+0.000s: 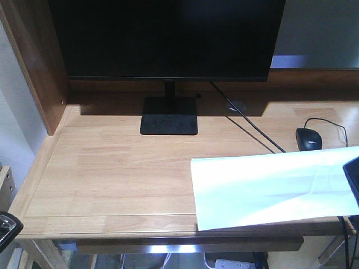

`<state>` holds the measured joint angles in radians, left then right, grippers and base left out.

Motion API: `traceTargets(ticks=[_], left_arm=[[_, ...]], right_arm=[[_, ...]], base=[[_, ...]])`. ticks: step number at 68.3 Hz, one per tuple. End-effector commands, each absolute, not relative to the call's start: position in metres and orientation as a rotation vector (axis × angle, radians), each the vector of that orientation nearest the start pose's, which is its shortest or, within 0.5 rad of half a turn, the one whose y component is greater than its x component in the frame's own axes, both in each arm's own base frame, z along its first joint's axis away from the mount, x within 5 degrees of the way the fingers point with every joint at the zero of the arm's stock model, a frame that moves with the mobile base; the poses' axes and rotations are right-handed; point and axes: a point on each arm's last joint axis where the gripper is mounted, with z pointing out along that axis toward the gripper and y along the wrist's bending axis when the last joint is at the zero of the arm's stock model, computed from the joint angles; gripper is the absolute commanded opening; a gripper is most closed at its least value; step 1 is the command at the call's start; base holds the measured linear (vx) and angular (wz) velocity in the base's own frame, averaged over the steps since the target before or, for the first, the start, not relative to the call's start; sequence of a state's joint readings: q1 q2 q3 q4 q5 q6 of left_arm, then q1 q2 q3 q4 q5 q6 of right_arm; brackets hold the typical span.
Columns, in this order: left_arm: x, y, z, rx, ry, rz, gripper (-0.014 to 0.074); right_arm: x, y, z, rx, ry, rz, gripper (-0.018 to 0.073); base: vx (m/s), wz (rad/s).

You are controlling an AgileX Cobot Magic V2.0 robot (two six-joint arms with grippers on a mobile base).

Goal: Grab stapler and paper to desk for stapling
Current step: 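Hold the paper above the desktop while the base settles at the desk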

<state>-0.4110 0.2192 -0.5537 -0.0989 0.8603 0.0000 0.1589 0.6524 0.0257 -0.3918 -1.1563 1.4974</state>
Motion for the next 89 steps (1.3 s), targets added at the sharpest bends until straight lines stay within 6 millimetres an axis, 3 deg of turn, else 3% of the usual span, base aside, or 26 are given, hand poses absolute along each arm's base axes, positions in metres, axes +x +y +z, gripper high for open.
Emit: traceTargets(ticks=[1, 89], left_arm=[[0.0314, -0.0213, 0.3246, 0.367, 1.858, -0.411, -0.0006], [0.0315, -0.0214, 0.3251, 0.366, 1.852, -0.413, -0.0006]], right_arm=[[0.0785, 0.0447, 0.2500, 0.276, 1.049, 1.560, -0.0001], [0.0785, 0.0447, 0.2500, 0.276, 1.049, 1.560, -0.0001]], base=[[0.00, 0.00], [0.00, 0.00]])
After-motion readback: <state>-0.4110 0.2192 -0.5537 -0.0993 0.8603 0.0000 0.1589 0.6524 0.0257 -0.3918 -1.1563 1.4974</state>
